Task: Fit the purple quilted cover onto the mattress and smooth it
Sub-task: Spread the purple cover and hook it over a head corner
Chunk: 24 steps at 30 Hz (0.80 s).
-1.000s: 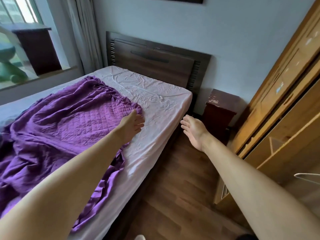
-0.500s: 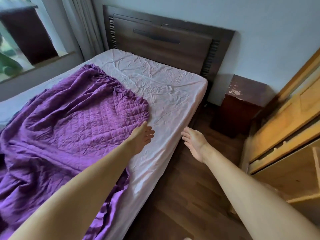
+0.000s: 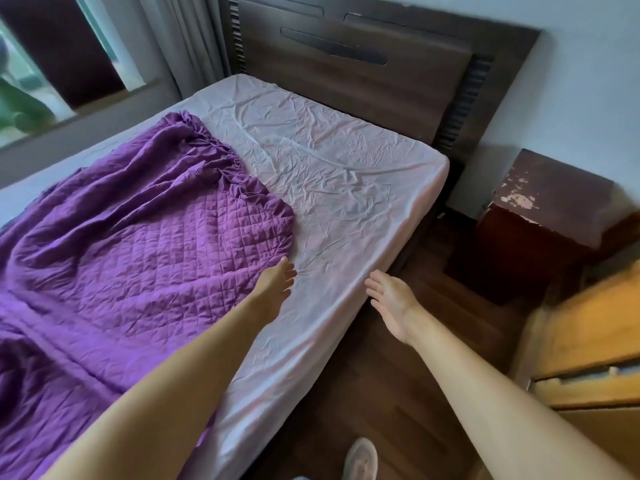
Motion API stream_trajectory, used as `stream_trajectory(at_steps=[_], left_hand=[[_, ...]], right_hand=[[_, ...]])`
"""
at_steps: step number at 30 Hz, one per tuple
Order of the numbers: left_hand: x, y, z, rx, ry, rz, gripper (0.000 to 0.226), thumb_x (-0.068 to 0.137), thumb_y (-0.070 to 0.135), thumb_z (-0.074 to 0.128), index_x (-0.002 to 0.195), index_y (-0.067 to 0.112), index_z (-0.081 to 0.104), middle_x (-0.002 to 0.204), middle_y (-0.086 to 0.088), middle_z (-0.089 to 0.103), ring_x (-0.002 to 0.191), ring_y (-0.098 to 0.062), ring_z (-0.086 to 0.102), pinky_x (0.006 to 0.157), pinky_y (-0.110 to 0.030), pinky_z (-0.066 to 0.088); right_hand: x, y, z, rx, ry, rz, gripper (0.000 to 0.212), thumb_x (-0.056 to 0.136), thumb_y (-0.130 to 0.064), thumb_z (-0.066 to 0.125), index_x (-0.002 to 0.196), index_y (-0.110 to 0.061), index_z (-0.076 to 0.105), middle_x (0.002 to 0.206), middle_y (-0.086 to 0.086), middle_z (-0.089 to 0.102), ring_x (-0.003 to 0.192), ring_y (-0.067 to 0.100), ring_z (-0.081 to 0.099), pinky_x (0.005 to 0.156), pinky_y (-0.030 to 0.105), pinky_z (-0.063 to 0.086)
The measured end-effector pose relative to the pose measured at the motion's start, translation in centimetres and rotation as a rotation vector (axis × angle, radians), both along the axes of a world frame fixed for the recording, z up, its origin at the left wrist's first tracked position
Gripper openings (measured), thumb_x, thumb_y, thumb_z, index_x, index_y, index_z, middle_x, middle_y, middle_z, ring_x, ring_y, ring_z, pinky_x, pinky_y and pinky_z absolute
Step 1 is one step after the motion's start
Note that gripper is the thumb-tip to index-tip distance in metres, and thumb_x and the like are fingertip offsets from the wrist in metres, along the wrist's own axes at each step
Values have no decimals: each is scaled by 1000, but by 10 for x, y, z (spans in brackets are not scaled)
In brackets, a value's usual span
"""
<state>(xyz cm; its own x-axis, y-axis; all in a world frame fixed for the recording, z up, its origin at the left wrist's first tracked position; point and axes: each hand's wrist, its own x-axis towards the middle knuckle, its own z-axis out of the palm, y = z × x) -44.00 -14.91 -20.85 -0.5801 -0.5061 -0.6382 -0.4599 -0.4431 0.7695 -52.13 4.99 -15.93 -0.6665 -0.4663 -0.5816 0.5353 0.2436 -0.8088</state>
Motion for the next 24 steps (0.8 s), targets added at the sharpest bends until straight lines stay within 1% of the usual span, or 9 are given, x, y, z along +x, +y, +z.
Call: stream_trajectory(at_steps=[5,10,12,14,17,20,22,23,24], left_hand=[[-34,-18,-29,-45,-78,-17,48,100,38,33,136,9,45,139,-3,46,133,-21,36,110,-35,22],[-69,-62,-68,-51,-123,41,45,88,47,48,122,18,57,134,1,51,129,-19,41,112,-38,25],[-86,-78,-79,-58,-124,67,25,79,43,54,92,22,61,113,3,55,111,-16,47,101,-32,32],[-108,-99,-95,-90,-127,93,13,82,33,54,79,22,56,91,4,52,90,-14,45,85,-29,34],[-135,-126,-119,-145,-160,105,19,94,13,47,76,12,53,70,6,46,64,-9,38,60,-19,34],[-154,-144,-144,-241,-252,83,34,92,7,49,64,25,42,66,9,39,58,-6,34,51,-19,28],[-172,-160,-175,-290,-295,93,28,90,5,52,69,22,49,71,7,46,63,-8,41,55,-22,34],[-178,-164,-187,-298,-306,92,13,90,6,54,81,15,58,81,4,53,72,-11,48,63,-23,39],[-183,-169,-204,-333,-338,64,13,90,10,56,102,8,62,96,0,58,86,-14,52,74,-23,40]], right_hand=[[-54,-28,-33,30,-63,37,52,99,-17,35,142,9,21,150,25,23,140,34,22,117,44,18],[-97,-73,-67,35,-132,84,49,101,-19,35,143,3,25,150,17,29,139,25,30,116,38,22],[-115,-94,-79,55,-151,111,50,101,-21,35,145,0,24,151,15,29,139,25,31,116,37,24],[-138,-120,-98,68,-175,111,50,101,-22,34,145,-1,25,151,15,30,138,25,32,116,37,25],[-173,-158,-126,81,-187,140,48,102,-21,33,144,1,28,149,16,32,137,26,34,114,36,27],[-191,-184,-149,91,-192,168,44,101,-20,34,139,2,36,146,15,37,136,25,35,113,36,27],[-204,-204,-179,107,-199,192,44,101,-25,35,138,1,38,145,13,39,135,23,36,111,35,28],[-208,-210,-189,122,-200,202,45,101,-26,35,137,1,39,145,12,40,134,23,37,110,35,28],[-212,-218,-204,145,-210,208,44,101,-27,36,135,1,42,143,12,42,132,23,39,109,35,29]])
